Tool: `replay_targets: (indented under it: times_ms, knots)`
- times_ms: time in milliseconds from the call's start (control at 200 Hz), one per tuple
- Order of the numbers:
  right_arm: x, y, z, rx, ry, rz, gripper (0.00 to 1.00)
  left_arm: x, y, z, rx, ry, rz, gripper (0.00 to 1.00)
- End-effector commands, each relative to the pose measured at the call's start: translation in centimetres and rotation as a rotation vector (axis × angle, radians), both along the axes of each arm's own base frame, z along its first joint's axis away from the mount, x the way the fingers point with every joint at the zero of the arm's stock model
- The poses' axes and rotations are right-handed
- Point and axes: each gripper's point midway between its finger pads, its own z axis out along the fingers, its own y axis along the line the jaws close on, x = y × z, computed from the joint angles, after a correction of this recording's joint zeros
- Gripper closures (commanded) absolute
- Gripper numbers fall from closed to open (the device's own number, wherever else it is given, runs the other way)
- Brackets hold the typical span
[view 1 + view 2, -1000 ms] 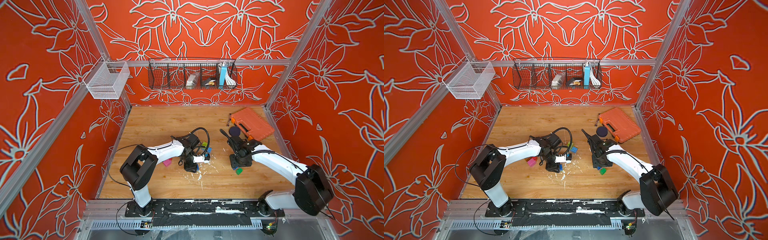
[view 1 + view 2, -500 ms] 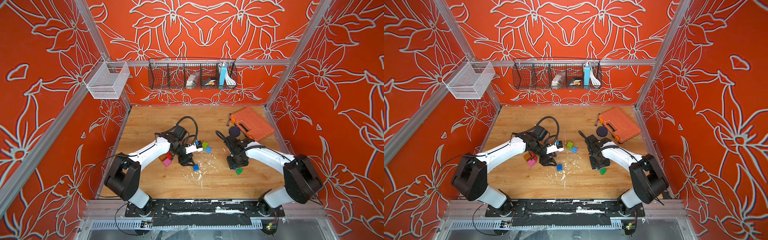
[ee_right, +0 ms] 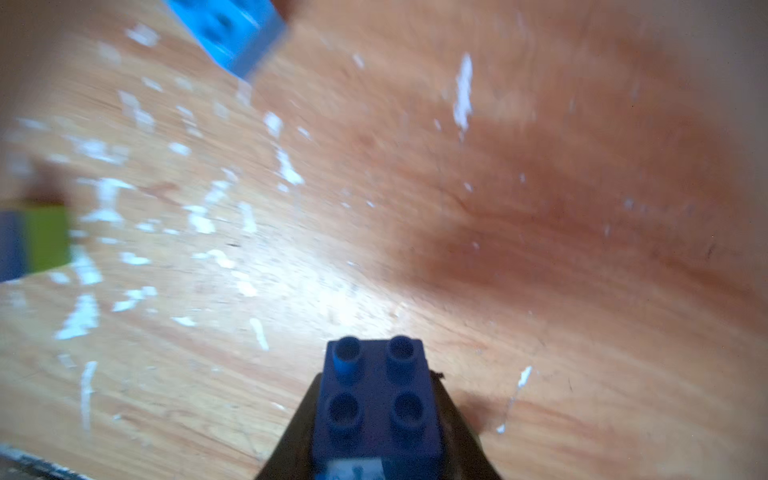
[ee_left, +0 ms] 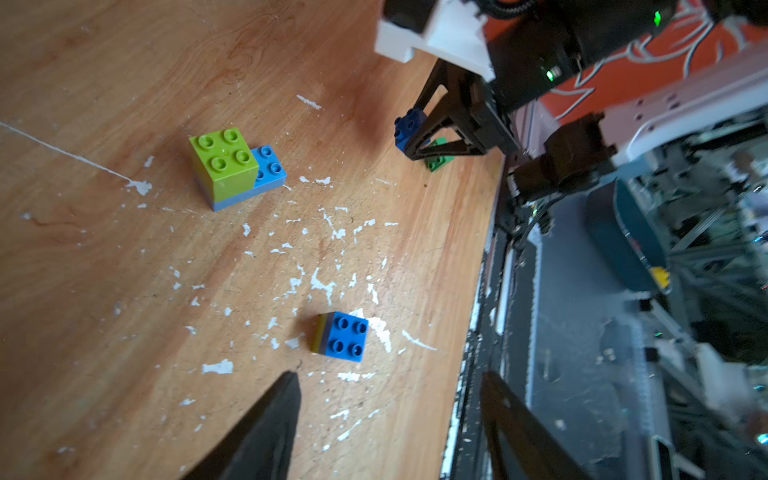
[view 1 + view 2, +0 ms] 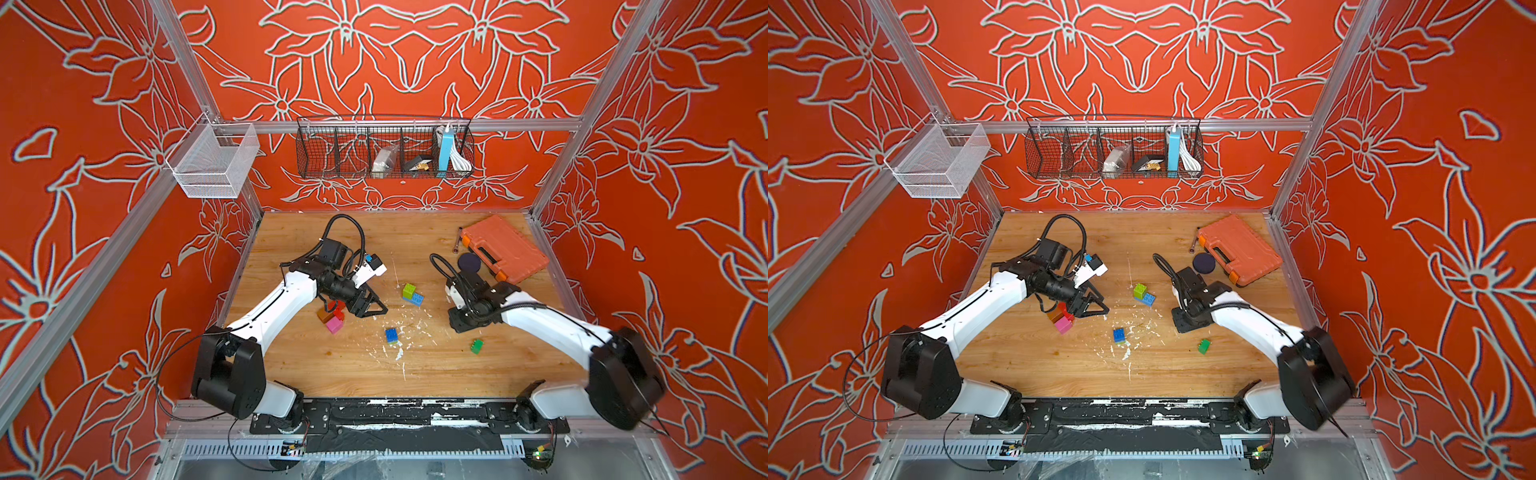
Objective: Assemble the letter h with lego
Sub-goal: Pick up the lego brick from the center of the board.
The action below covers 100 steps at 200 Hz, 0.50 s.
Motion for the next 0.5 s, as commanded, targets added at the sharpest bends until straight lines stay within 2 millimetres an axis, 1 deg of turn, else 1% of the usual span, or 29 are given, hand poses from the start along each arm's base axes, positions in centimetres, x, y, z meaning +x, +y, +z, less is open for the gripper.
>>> replay_targets:
  times_ms: [0,45,90,170,255,385,495]
  knots:
    - [0.1,4.7,4.6,0.214,-0.253,0.225,0.73,0.3,-1.2,3.1,-0.115,0.211,0.11,0.2]
    - [-0.3,5.8,6.1,0.264,-0.352,0.3,0.73,0.2,-1.7,3.5,-0.133,0.283,0.124,0.2]
    - [-0.6,6.7,7.3,0.302,-0.441,0.355,0.73,-0.4,-2.5,4.0,-0.15,0.332,0.098,0.2]
    - [-1.0,7.8,8.7,0.351,-0.545,0.431,0.71,-1.3,-3.6,4.2,-0.137,0.36,0.061,0.2]
    - [-1.6,8.9,9.4,0.373,-0.601,0.502,0.71,-1.3,-4.4,3.8,-0.109,0.355,0.062,0.22]
    - [-2.4,10.8,9.8,0.389,-0.656,0.605,0.71,-1.7,-5.7,2.8,-0.048,0.374,0.053,0.26]
    - [-2.6,11.8,10.2,0.369,-0.715,0.658,0.71,-0.8,-6.1,1.6,0.001,0.397,0.099,0.34]
